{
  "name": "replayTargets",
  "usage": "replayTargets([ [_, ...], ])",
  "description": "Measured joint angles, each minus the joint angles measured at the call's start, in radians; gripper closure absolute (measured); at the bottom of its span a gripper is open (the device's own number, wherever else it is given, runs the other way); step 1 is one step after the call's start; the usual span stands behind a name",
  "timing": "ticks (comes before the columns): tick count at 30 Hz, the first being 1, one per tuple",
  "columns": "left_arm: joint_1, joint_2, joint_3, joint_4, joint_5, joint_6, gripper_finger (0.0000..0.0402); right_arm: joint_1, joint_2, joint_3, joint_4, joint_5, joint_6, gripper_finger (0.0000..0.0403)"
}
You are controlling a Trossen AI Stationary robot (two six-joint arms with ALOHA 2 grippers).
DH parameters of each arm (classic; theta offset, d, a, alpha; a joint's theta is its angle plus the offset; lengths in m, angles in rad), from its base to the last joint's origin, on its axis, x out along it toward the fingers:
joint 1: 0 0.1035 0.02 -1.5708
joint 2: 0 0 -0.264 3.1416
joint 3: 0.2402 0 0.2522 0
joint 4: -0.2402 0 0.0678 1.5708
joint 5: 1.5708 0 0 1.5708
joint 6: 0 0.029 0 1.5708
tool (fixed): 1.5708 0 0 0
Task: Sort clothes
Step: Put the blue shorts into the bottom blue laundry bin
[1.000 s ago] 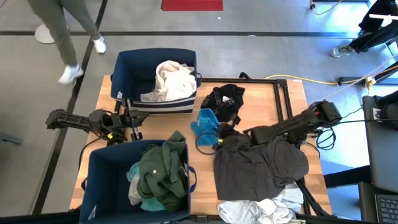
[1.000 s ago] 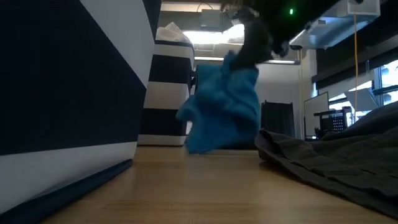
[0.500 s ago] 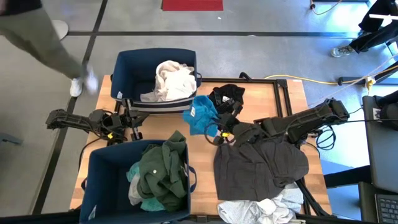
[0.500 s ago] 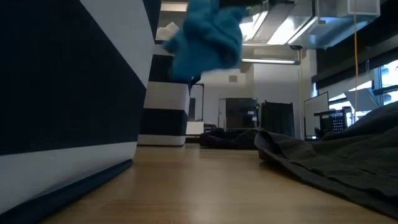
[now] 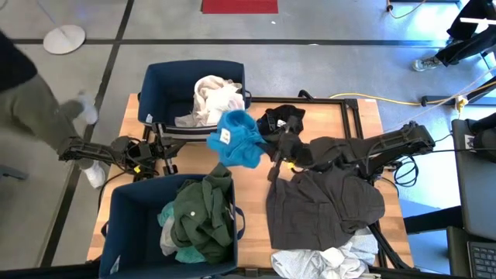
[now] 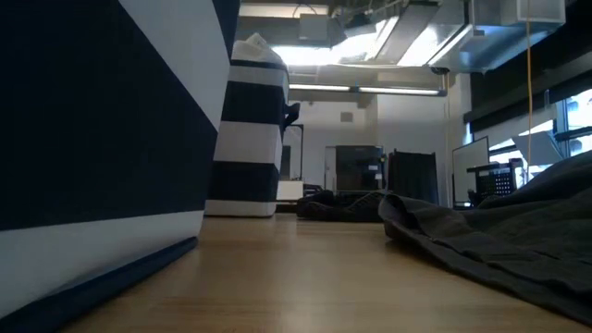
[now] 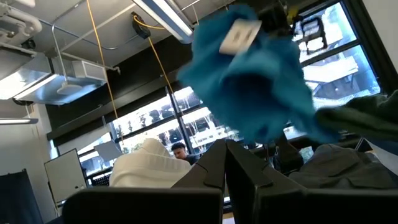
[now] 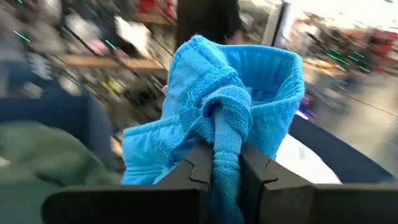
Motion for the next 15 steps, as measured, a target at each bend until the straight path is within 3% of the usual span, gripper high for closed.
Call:
replayTargets([
  [7, 0.000, 0.000, 0.000, 0.004, 0.000, 0.000, 0.0402, 0.001, 0.040, 0.002, 0.259, -0.274, -0.005, 0.0366],
  [15, 0.000, 0.000, 0.000, 0.005, 0.000, 0.000, 0.0402, 0.000, 0.165, 0.061, 0.355, -0.390, -0.008, 0.0366],
])
